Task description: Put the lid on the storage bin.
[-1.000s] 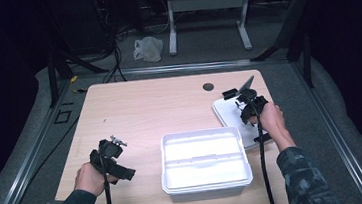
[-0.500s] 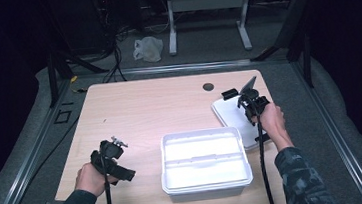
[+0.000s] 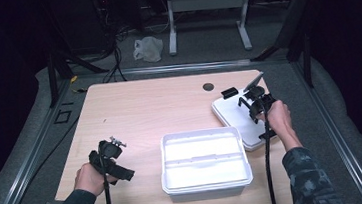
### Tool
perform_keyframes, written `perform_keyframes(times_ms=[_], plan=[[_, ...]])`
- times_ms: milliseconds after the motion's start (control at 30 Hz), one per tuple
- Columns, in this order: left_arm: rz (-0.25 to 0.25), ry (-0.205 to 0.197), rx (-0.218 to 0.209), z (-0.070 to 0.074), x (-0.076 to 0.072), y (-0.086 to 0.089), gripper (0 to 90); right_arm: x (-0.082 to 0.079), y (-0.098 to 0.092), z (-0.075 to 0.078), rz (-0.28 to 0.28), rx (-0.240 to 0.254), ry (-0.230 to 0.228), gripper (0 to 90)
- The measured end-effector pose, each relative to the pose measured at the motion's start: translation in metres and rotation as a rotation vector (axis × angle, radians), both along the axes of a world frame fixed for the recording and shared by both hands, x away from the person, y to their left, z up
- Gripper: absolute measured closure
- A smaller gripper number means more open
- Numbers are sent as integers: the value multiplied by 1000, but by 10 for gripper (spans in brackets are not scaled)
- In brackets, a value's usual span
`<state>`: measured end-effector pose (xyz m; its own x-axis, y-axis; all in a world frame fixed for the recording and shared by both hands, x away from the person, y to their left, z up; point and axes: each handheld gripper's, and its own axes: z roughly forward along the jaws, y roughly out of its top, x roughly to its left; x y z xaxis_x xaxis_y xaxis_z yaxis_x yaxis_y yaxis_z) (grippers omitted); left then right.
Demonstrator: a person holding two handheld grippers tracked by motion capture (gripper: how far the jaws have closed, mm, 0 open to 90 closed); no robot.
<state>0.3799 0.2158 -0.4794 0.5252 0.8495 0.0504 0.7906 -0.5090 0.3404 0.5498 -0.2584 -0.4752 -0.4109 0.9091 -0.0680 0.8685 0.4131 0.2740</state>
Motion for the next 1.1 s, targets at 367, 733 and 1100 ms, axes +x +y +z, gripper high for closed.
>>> perform_keyframes(times_ms=[367,733,1100], plan=[[12,12,2,-3,2,5,0,-11,-27,49,10,-1,-60,851],[16,29,4,-8,4,6,0,-37,-36,110,104,42,-163,851],[15,31,-2,-9,5,6,0,-71,0,138,363,103,-184,851]])
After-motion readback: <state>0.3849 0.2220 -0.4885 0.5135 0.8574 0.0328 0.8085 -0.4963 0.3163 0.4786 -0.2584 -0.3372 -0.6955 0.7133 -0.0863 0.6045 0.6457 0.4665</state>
